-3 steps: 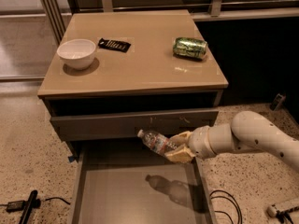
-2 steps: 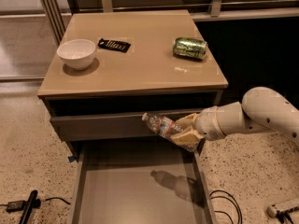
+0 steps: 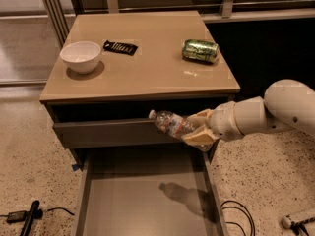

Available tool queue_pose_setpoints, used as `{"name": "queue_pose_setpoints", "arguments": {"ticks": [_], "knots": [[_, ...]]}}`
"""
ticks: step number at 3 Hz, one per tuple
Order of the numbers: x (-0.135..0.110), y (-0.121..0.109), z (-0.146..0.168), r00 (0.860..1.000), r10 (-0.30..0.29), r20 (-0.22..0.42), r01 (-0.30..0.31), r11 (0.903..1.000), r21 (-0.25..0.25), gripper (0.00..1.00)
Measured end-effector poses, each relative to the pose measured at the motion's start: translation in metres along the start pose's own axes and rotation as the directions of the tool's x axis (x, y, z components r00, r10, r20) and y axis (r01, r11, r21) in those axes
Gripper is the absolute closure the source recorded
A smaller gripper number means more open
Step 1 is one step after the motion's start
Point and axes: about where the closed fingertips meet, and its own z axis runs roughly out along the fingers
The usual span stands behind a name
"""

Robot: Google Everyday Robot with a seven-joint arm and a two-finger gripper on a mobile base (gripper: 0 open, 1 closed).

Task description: Pick water bottle from middle drawer and place on counter

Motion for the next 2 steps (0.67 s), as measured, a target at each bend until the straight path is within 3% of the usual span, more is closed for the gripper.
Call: {"name": "queue_pose_setpoints", "arguments": {"ticks": [1, 2], "knots": [[-0.062, 0.010, -0.051, 0.990, -0.143, 0.005, 0.143, 0.9882, 0.055, 1.00], [-0.125, 0.015, -0.095, 0.962, -0.273, 0.008, 0.272, 0.9590, 0.081, 1.00]]}}
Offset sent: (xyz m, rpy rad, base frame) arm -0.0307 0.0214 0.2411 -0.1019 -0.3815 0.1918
